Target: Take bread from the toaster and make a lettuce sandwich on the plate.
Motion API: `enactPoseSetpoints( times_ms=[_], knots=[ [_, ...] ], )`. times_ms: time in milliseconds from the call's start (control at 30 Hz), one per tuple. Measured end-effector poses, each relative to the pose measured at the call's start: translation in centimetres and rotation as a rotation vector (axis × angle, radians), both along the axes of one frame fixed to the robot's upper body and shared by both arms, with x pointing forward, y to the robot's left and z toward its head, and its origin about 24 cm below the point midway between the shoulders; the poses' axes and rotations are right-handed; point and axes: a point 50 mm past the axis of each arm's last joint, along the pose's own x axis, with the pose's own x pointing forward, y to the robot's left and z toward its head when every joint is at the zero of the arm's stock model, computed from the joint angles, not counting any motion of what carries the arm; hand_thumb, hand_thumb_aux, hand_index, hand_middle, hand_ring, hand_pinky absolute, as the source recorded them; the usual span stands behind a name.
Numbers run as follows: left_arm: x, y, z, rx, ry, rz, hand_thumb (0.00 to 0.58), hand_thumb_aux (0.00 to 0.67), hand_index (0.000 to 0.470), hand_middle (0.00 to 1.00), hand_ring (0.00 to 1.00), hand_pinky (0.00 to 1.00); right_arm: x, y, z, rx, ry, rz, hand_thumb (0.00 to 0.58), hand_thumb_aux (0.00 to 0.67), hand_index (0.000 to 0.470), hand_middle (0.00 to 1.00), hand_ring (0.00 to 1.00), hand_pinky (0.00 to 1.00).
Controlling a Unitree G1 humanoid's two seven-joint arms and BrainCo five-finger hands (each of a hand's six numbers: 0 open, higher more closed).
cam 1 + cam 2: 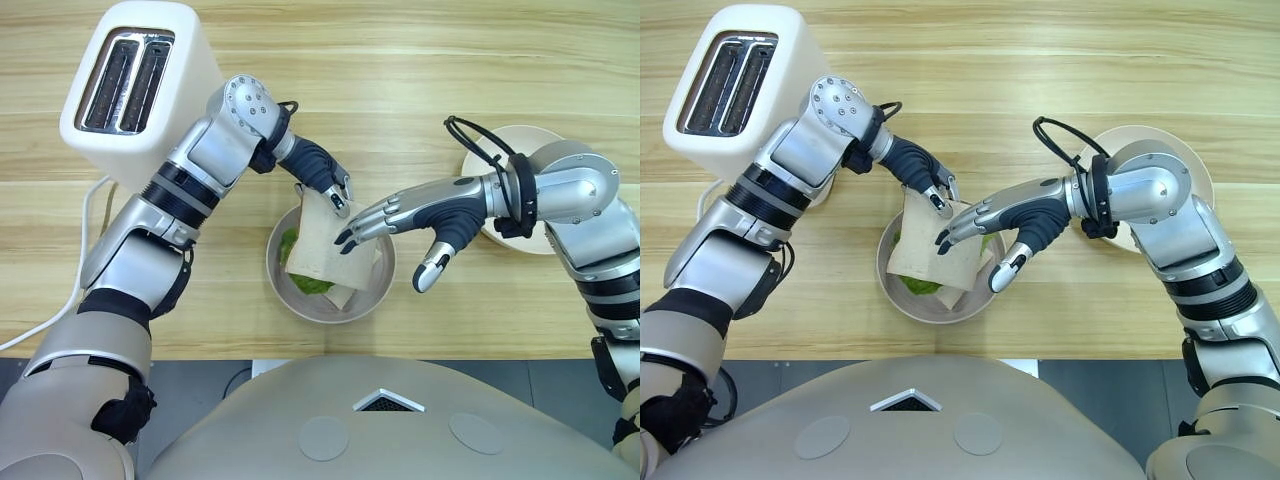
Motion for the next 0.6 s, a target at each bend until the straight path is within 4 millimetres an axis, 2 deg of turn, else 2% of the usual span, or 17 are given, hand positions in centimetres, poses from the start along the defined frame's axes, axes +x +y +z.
enactPoseSetpoints(
  times_ms=[433,467,500,533,600],
  knots=[
    [0.3,0.1,-1.6,0.079,0.015,0.023,0.580,0.670,0.470,1.00,1.00,1.00,1.5,1.6,-2.0,-0.111,0.051,0.037,0.000,0.000,0.000,0.00,0.00,0.00],
    [0.3,0.2,-1.7,0.086,0.010,0.020,0.580,0.670,0.470,0.90,0.90,0.90,1.5,1.7,-2.1,-0.116,0.051,0.041,0.000,0.000,0.000,0.00,0.00,0.00],
    [0.3,0.2,-1.7,0.091,0.005,0.017,0.427,0.326,0.229,0.45,0.45,0.45,1.6,1.7,-2.2,-0.120,0.053,0.043,0.000,0.000,0.000,0.00,0.00,0.00],
    [0.3,0.2,-1.7,0.093,-0.004,0.009,0.000,0.000,0.000,0.00,0.00,0.00,1.6,1.8,-2.4,-0.123,0.051,0.047,0.000,0.000,0.000,0.00,0.00,0.00],
    [0.4,0.3,-1.7,0.107,-0.035,-0.003,0.000,0.000,0.000,0.00,0.00,0.00,1.7,1.8,-2.8,-0.148,0.053,0.043,0.000,0.000,0.000,0.00,0.00,0.00]
  ],
)
